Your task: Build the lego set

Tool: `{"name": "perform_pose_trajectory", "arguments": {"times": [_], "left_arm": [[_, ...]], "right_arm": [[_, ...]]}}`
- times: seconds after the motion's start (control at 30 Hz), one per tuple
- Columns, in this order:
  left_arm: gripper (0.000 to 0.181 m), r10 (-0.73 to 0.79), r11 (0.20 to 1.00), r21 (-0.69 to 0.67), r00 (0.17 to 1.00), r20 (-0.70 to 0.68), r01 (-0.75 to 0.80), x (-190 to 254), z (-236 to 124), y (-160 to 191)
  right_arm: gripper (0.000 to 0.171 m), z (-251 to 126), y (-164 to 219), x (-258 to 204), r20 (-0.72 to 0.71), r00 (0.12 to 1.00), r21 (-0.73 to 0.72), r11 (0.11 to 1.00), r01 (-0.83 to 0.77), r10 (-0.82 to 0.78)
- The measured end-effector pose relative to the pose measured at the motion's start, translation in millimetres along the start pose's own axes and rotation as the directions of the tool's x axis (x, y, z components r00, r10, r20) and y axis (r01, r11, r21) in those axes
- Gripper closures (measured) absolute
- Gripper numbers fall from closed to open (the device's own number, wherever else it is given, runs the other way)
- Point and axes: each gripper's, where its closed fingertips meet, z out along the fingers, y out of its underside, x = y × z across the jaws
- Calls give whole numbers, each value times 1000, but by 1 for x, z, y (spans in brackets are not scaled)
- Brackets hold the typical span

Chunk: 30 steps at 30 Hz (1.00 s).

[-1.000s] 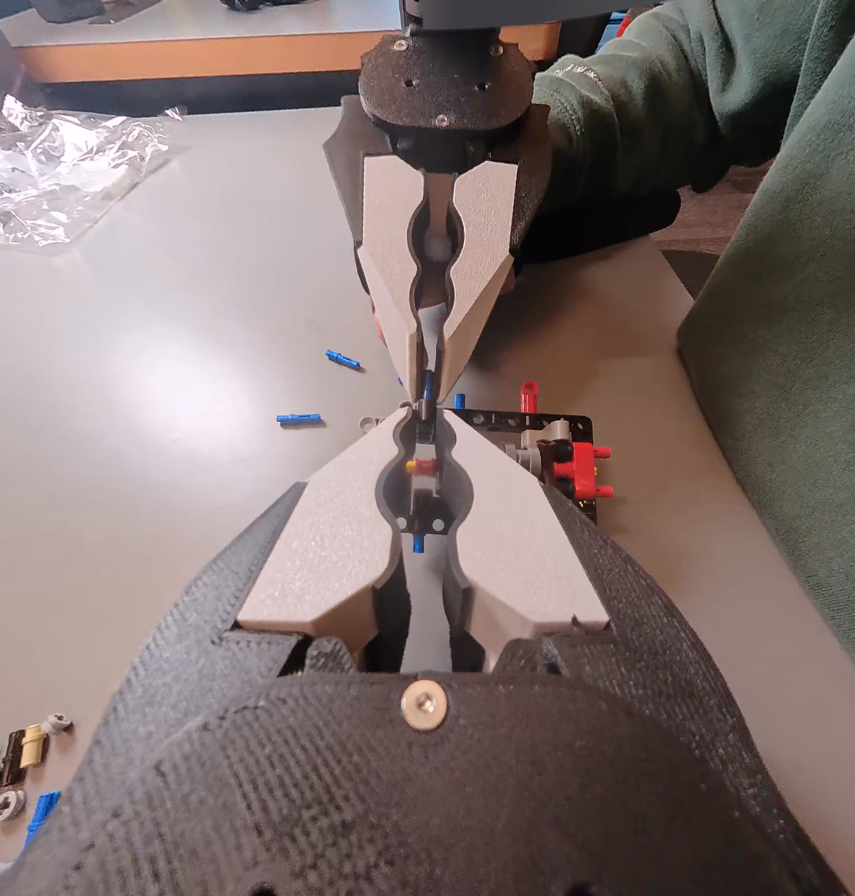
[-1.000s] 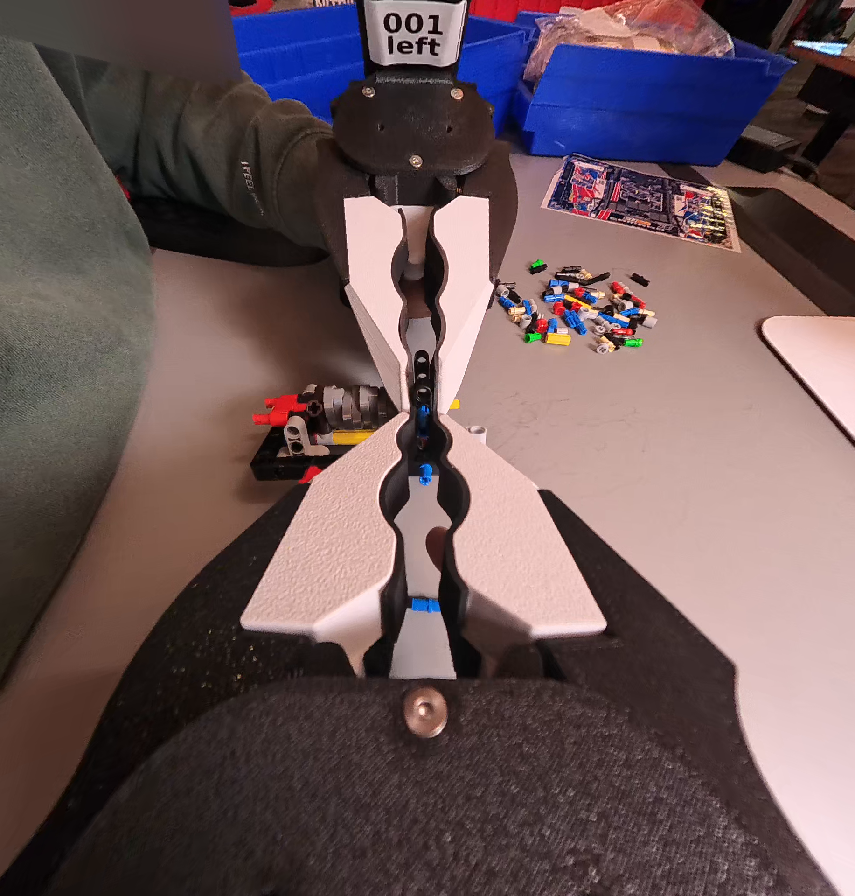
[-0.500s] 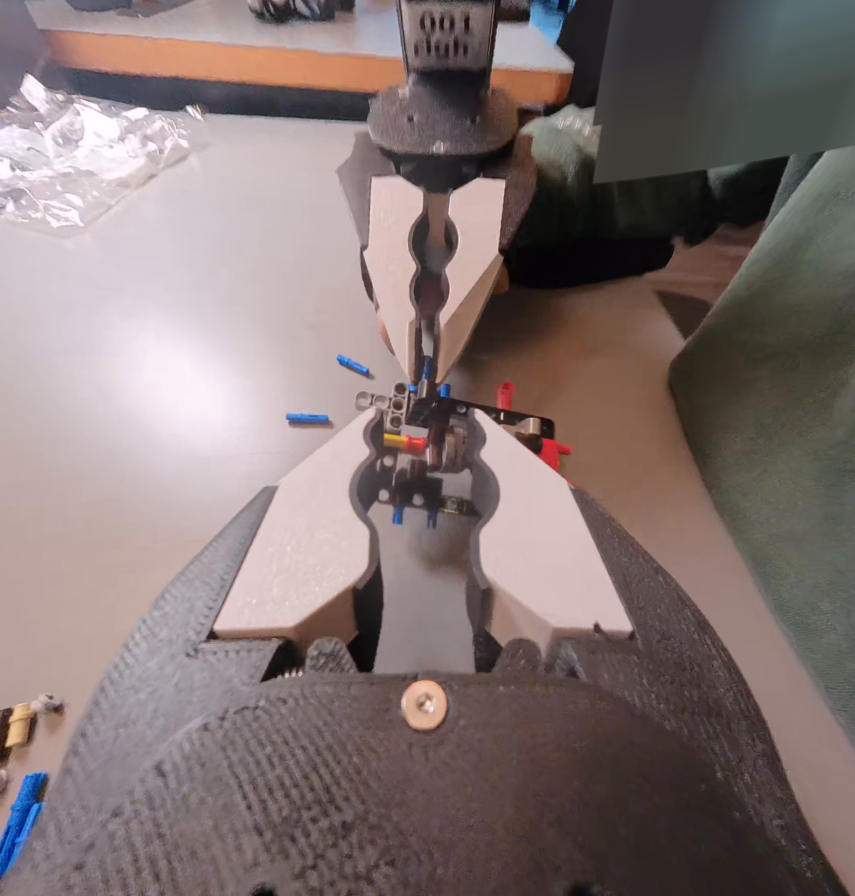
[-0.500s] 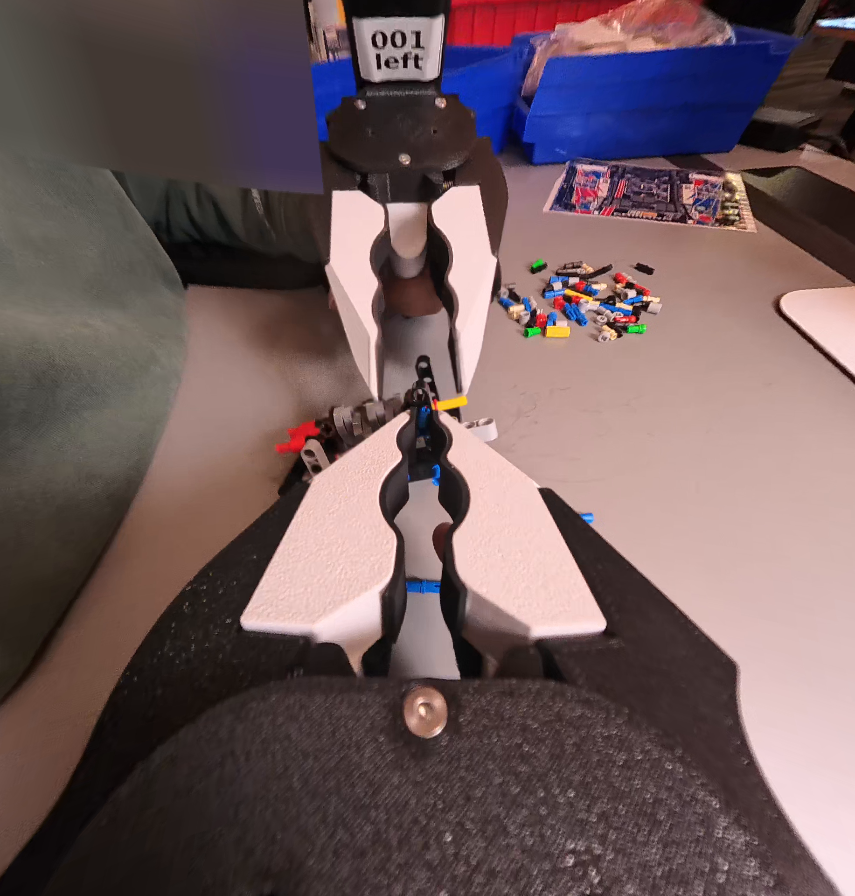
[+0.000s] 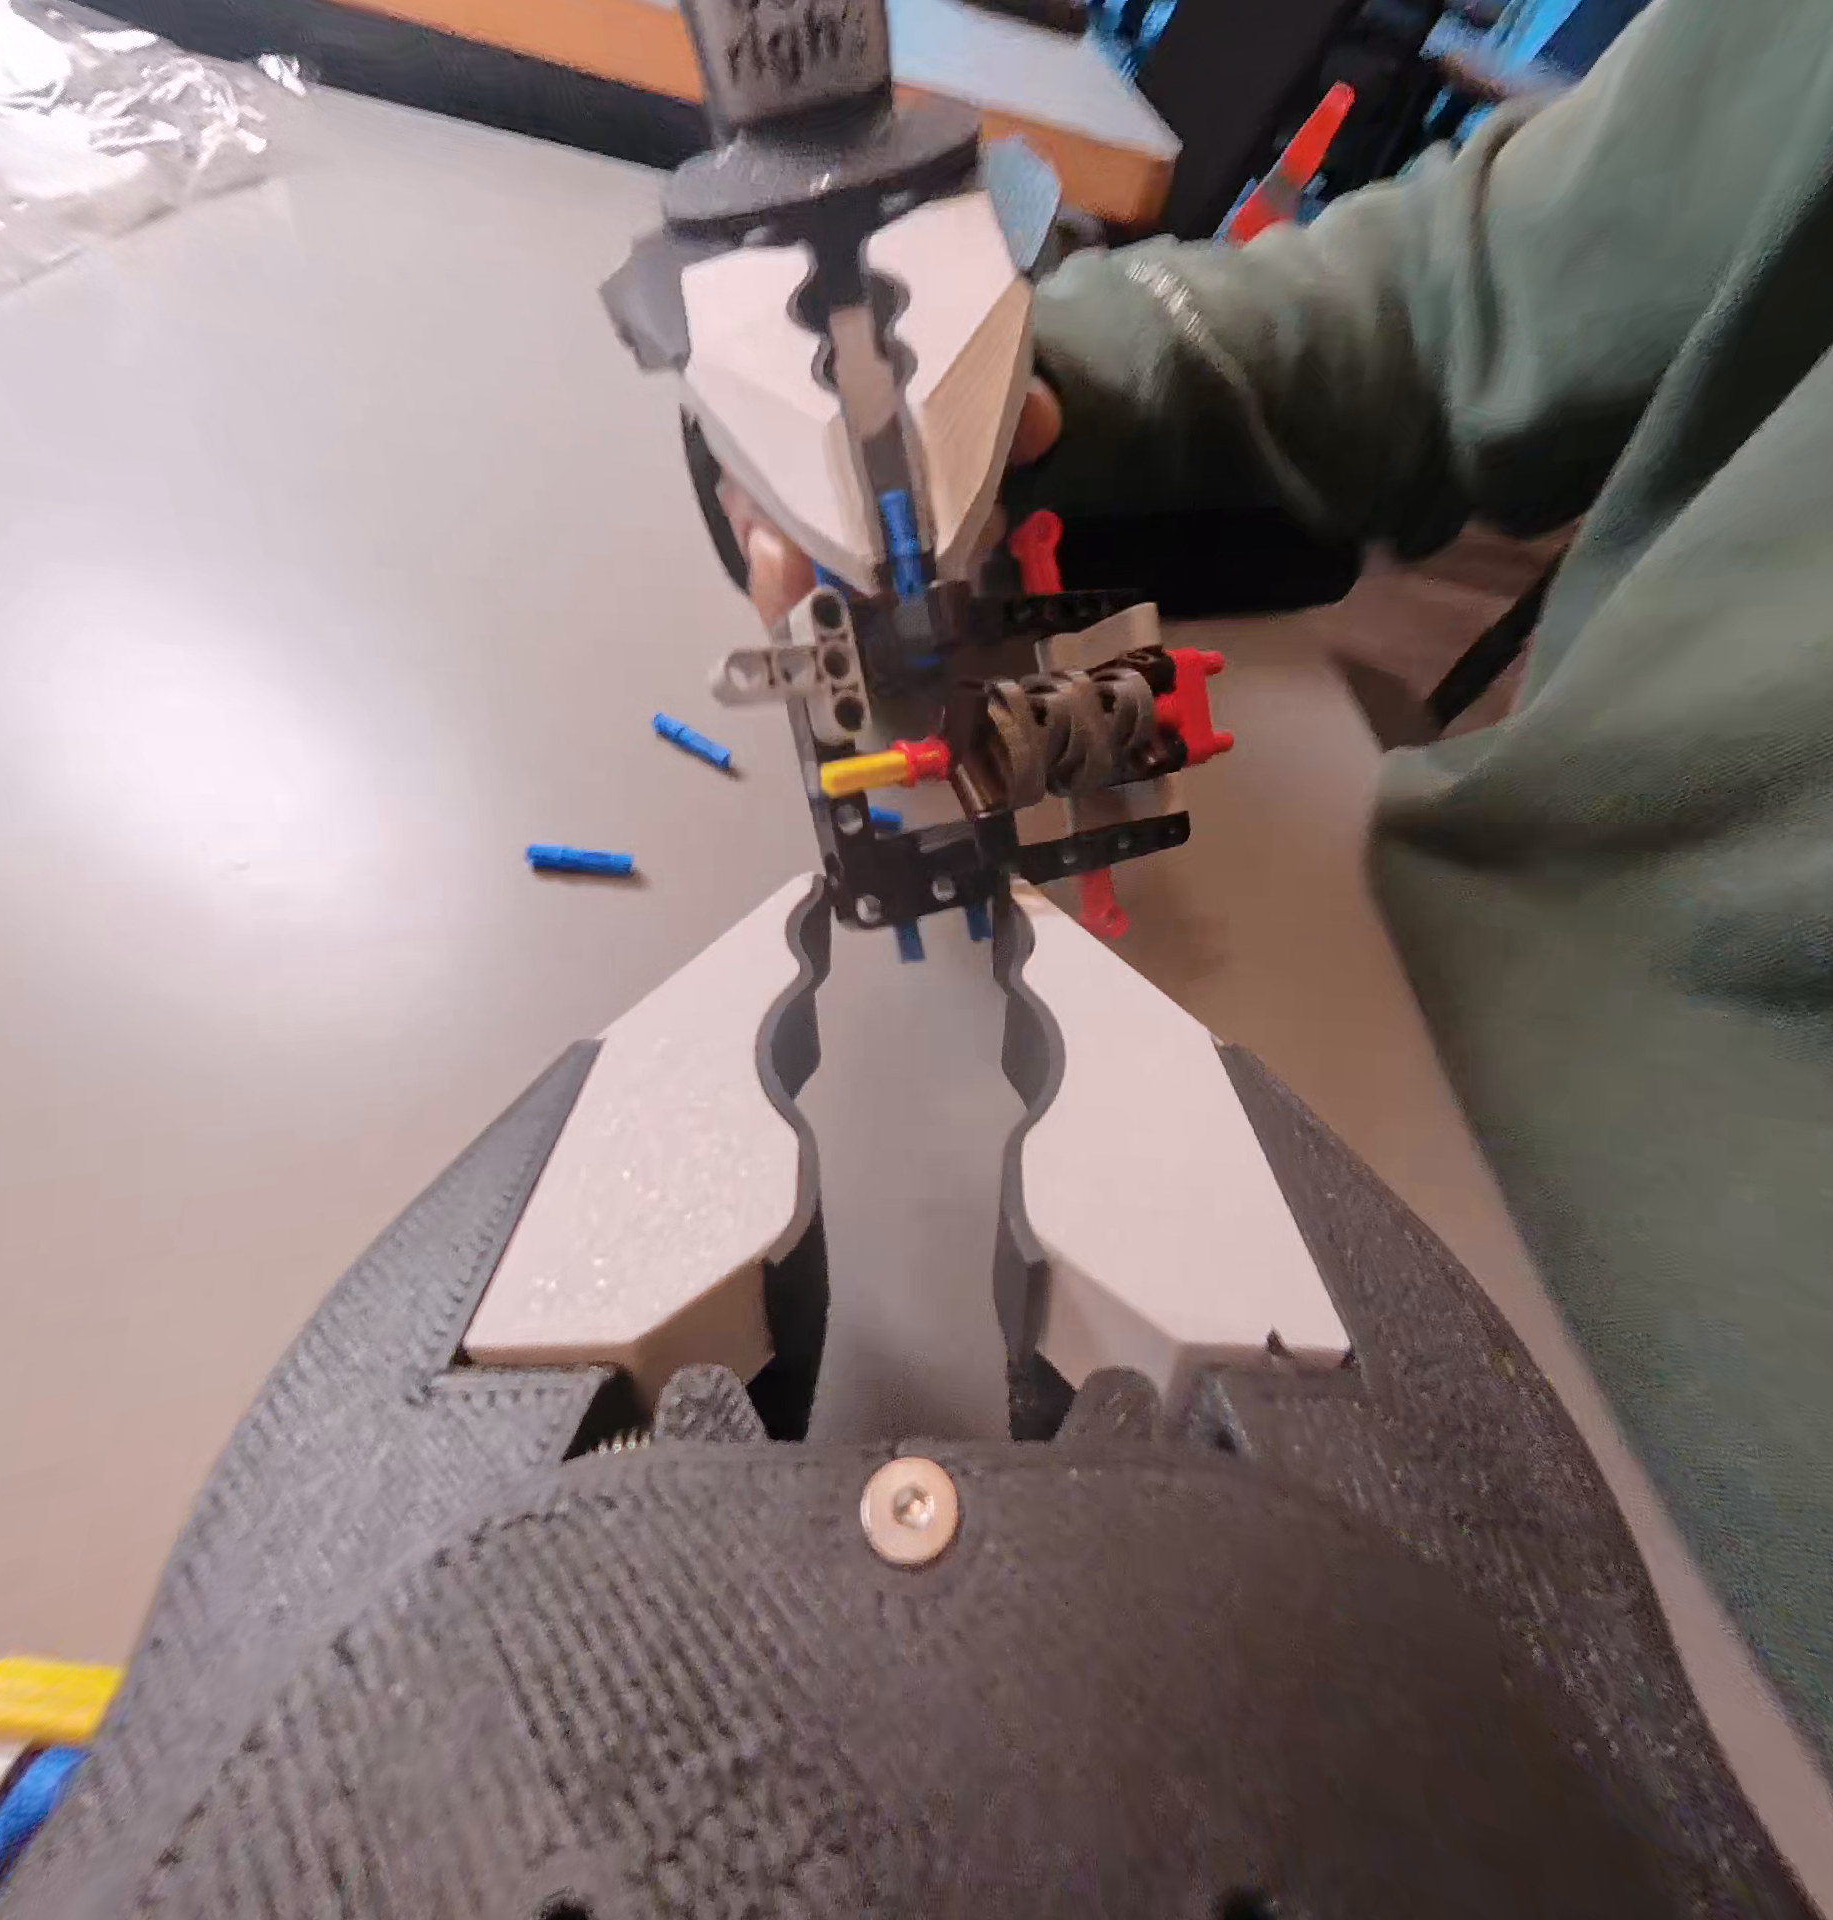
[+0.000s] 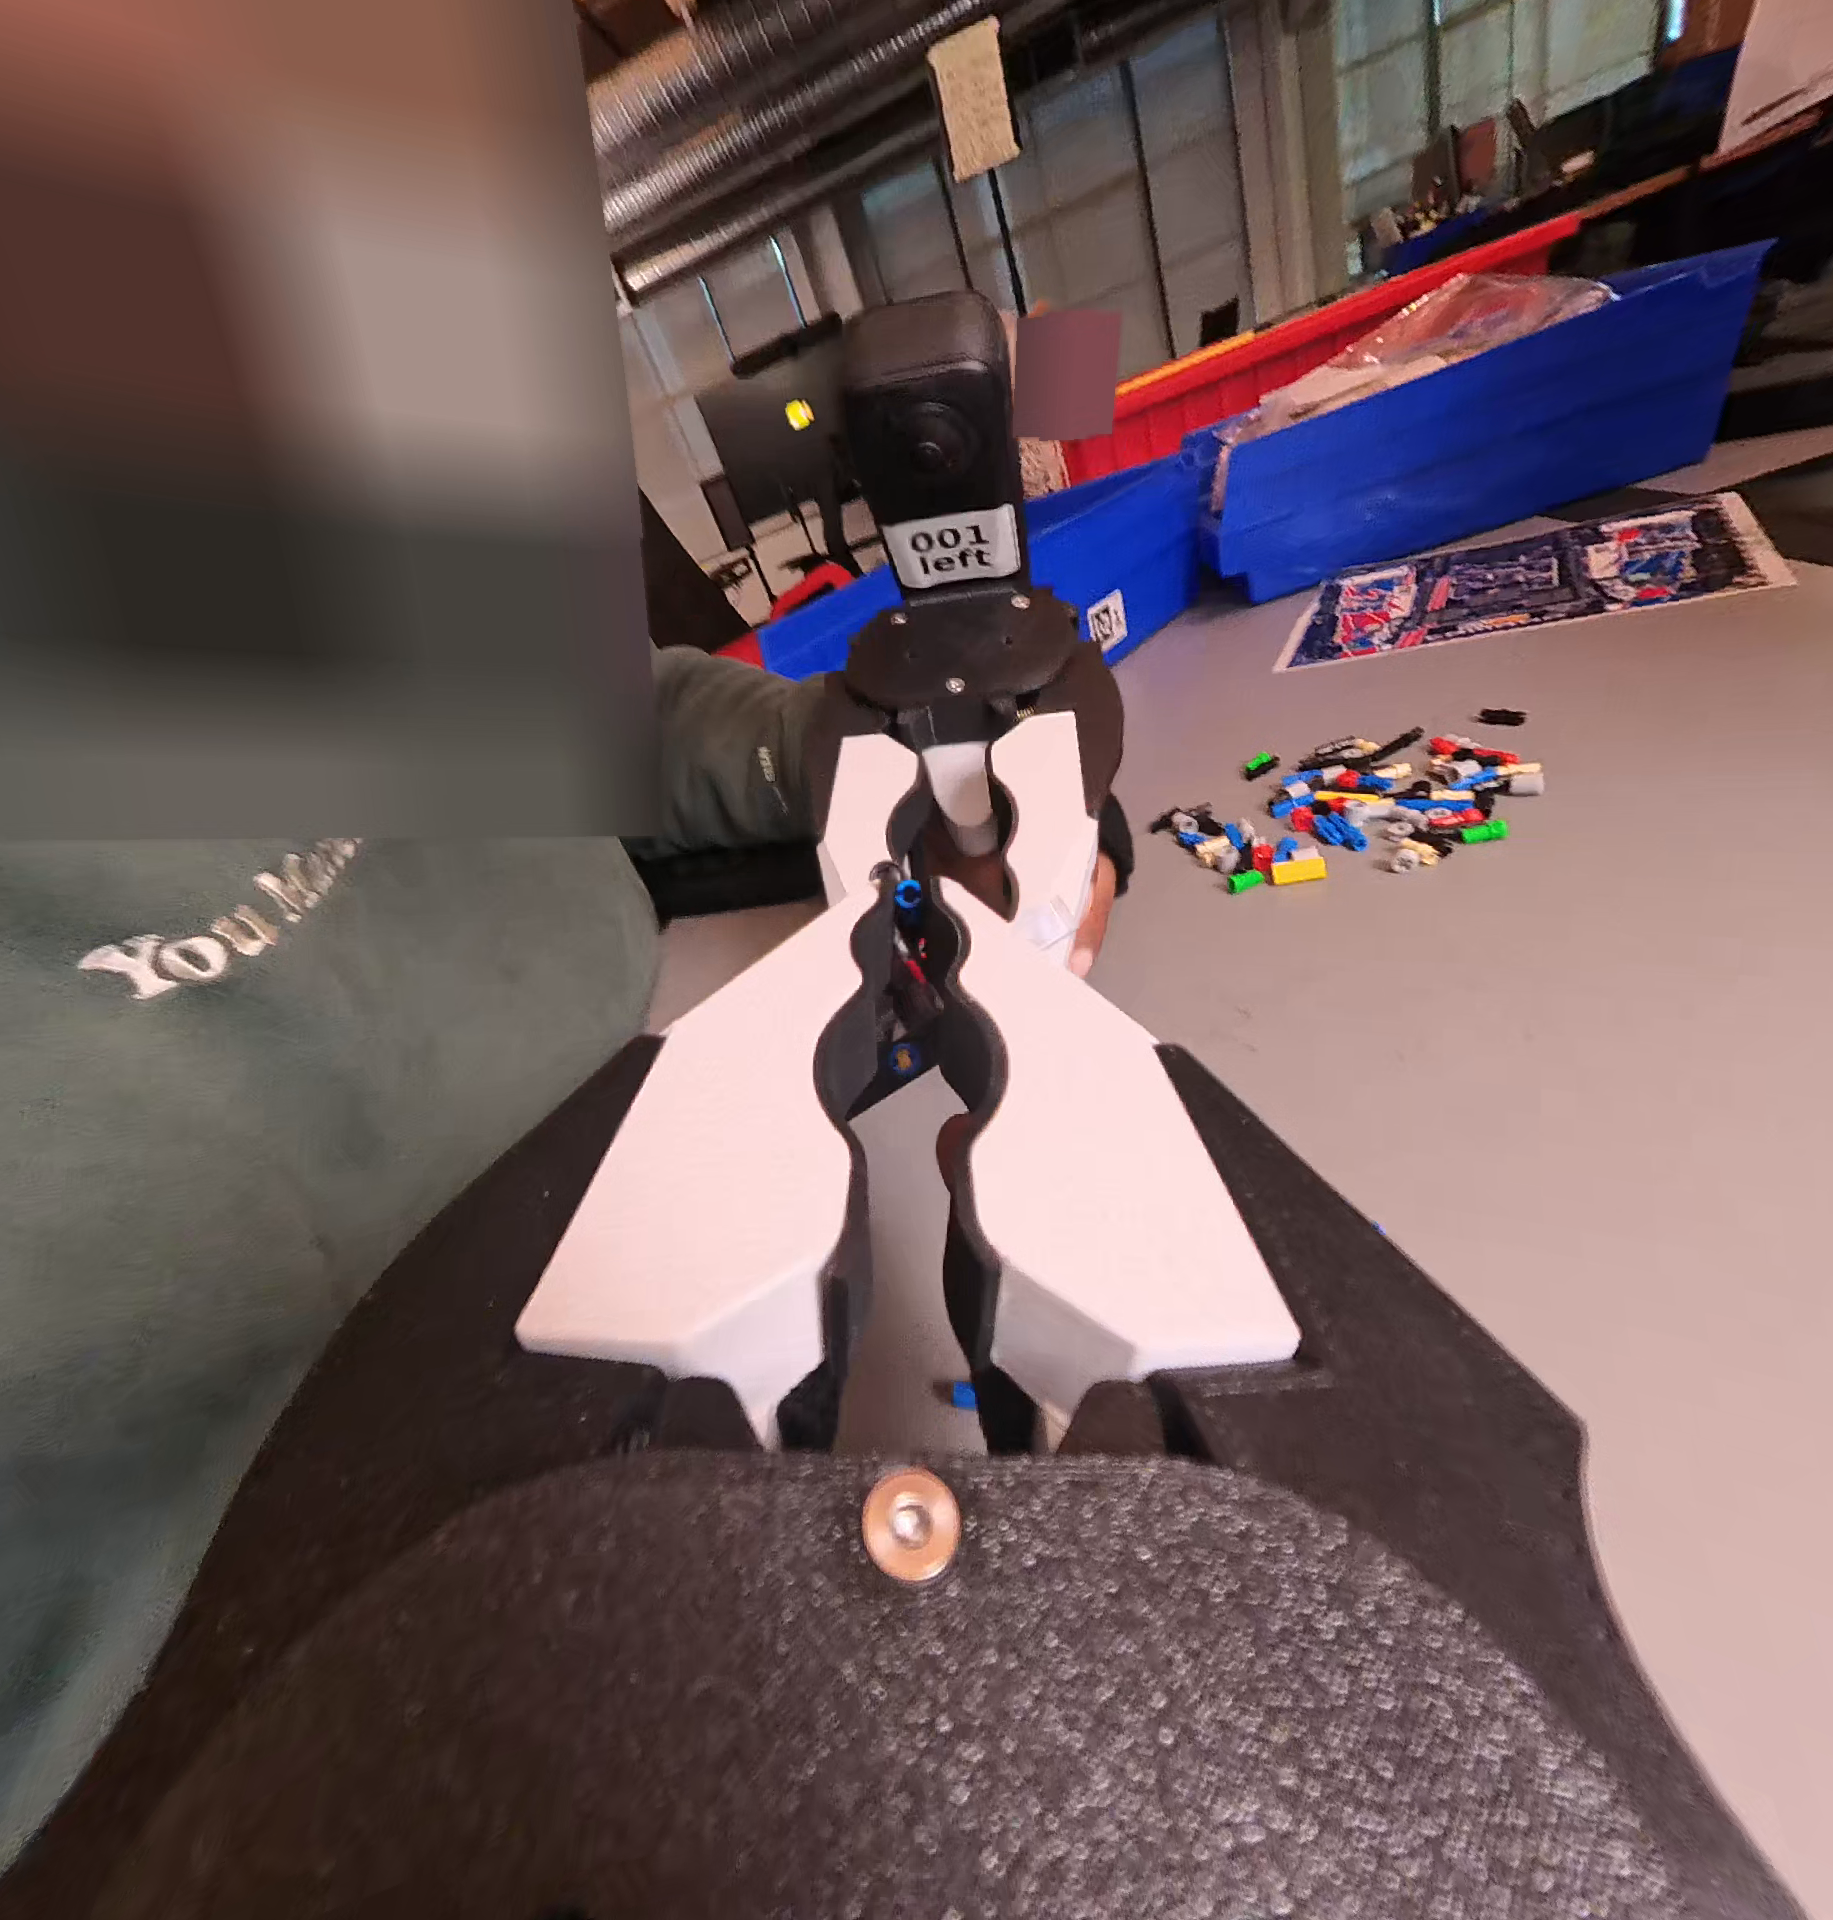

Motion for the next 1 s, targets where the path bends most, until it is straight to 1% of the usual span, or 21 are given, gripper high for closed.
{"name": "perform_pose_trajectory", "arguments": {"times": [0.07, 0.17, 0.3, 0.5, 0.63, 0.77, 0.83, 0.9, 1.0], "left_arm": [[157, -46, 996, 75, 998, -39, 48, 4, -6, -13], [158, -121, 975, 174, 989, -91, 135, 4, -18, -30], [163, -165, 948, 257, 980, -113, 190, 2, -29, -46], [163, -183, 941, 268, 977, -112, 207, 0, -31, -48], [164, -204, 934, 269, 969, -137, 235, 0, -32, -48], [165, -223, 934, 247, 962, -160, 258, -1, -33, -43], [165, -241, 939, 205, 953, -186, 277, 0, -33, -37], [165, -253, 952, 117, 944, -211, 281, 1, -35, -23], [171, -267, 963, -31, 941, -209, 267, 2, -39, 2]], "right_arm": [[168, 0, -9, -4, 36, 999, 53, 998, -28, 26], [168, -5, -22, -3, 59, 996, 129, 989, -73, 66], [168, -11, -31, -4, 89, 991, 186, 976, -117, 102], [168, -12, -32, -3, 96, 988, 199, 971, -134, 117], [168, -11, -31, -2, 95, 988, 195, 971, -136, 120], [168, -9, -28, -1, 83, 990, 176, 976, -129, 116], [168, -7, -23, -1, 64, 993, 144, 983, -110, 102], [168, -1, -10, 0, 26, 998, 56, 997, -58, 57], [167, 9, 22, -2, -9, 999, -159, 987, 38, -40]]}}
